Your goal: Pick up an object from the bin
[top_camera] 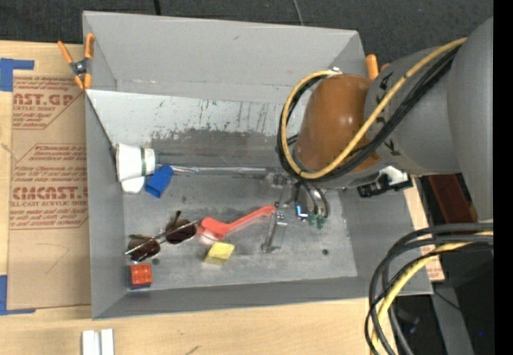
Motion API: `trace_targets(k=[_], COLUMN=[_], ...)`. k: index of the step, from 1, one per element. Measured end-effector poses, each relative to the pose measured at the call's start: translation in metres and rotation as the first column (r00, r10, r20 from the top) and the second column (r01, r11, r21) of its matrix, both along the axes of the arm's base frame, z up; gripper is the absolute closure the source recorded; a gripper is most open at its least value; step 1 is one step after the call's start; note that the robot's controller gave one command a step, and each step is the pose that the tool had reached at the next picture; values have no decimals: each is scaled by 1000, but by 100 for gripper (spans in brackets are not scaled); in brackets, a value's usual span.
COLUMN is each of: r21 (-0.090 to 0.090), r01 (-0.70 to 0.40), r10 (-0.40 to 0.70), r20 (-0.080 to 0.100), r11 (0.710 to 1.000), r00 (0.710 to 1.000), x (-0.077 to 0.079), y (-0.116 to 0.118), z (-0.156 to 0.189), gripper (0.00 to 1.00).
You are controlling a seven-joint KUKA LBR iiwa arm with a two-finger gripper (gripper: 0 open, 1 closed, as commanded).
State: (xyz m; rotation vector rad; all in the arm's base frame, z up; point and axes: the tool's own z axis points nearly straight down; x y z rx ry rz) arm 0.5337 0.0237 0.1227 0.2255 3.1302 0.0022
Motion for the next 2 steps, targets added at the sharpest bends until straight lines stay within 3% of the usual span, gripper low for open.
trace_targets(k=[1,2], r21=[0,1], r01=[-84,-29], r10=[84,29], r20=[-4,0], r11=[996,1000], r00=[996,1000], x=[0,-1], y=[18,31], z=[-16,-39], gripper=[0,0])
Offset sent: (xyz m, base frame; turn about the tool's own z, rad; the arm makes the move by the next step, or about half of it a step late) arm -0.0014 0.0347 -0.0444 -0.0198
